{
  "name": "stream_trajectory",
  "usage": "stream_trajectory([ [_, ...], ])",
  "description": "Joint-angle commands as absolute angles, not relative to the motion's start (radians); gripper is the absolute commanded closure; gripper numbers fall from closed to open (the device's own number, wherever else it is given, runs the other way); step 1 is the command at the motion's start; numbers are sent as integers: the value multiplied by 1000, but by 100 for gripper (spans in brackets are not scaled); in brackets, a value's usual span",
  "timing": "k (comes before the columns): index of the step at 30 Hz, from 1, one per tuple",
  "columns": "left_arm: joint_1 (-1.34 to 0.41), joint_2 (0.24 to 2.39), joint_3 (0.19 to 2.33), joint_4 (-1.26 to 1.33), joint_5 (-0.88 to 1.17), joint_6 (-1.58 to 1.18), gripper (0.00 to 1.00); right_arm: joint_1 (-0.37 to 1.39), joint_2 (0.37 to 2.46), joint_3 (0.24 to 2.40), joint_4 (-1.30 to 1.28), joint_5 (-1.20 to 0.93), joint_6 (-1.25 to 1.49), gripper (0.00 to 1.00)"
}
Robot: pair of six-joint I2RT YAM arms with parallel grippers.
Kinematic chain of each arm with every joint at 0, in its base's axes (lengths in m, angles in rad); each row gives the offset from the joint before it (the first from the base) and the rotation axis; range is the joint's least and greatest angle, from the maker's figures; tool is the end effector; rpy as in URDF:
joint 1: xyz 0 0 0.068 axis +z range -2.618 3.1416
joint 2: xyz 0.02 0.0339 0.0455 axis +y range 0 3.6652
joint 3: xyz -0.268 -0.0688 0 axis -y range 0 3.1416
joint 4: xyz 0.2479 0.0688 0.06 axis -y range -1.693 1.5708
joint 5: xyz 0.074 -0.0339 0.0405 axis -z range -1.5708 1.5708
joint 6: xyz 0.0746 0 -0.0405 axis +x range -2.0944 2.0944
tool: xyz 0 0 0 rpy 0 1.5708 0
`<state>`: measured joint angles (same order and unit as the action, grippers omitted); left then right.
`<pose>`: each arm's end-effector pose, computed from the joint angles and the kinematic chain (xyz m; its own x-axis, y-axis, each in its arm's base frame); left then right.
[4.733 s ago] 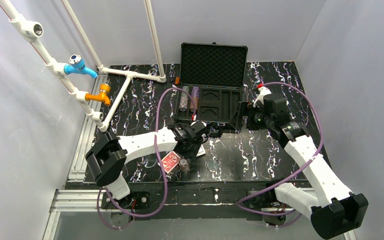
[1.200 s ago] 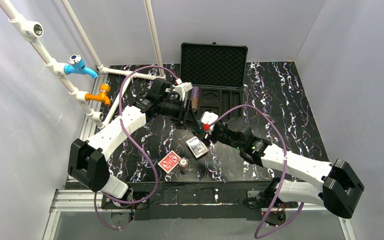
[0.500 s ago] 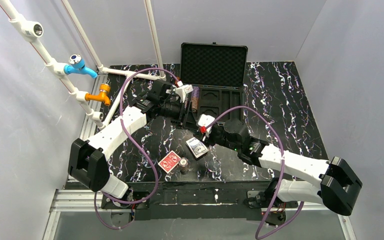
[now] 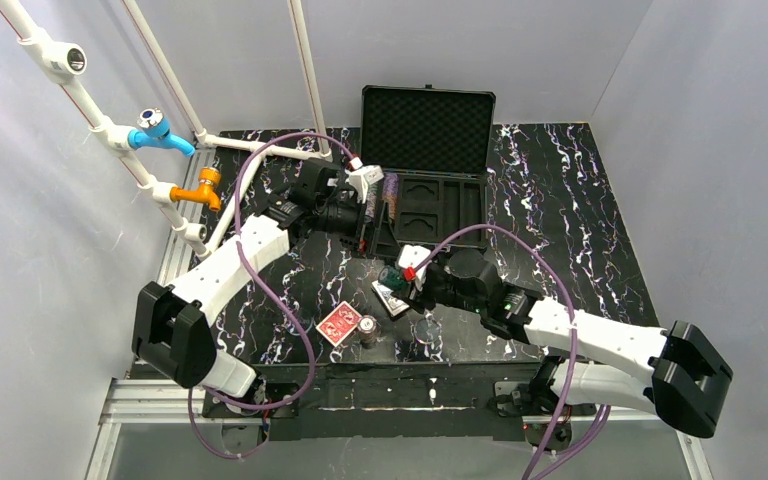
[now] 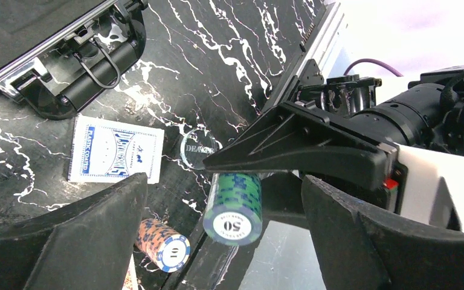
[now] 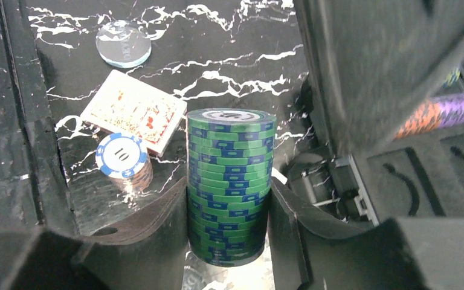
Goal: Pack up texas hold em set
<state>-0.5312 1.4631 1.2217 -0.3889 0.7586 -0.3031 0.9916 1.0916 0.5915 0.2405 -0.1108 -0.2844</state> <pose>0.2756 -0.2214 0.3034 -0.7378 0.1822 -0.6500 0.6565 0.4177 -0.6281 0.1496 0.2438 0.2471 0.1149 -0.3337 -0.9356 -0.8939 0.3760 -0.2439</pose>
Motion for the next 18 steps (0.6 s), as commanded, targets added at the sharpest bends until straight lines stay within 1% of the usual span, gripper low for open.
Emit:
stream_trajectory([
  [1, -525, 1386, 1211, -376, 722, -278, 2, 993, 1017, 583, 331, -53, -185, 99],
  [8, -525, 1336, 1199, -387, 585, -256, 2, 993, 990, 620, 204, 185, -10, 99],
  [14, -526, 1296, 1188, -405, 452, -219, 2, 993, 996, 706, 34, 558, 166, 99],
  [18, -531, 1285, 1185, -422, 402, -192, 2, 992, 1037, 787, -68, 718, 213, 99],
])
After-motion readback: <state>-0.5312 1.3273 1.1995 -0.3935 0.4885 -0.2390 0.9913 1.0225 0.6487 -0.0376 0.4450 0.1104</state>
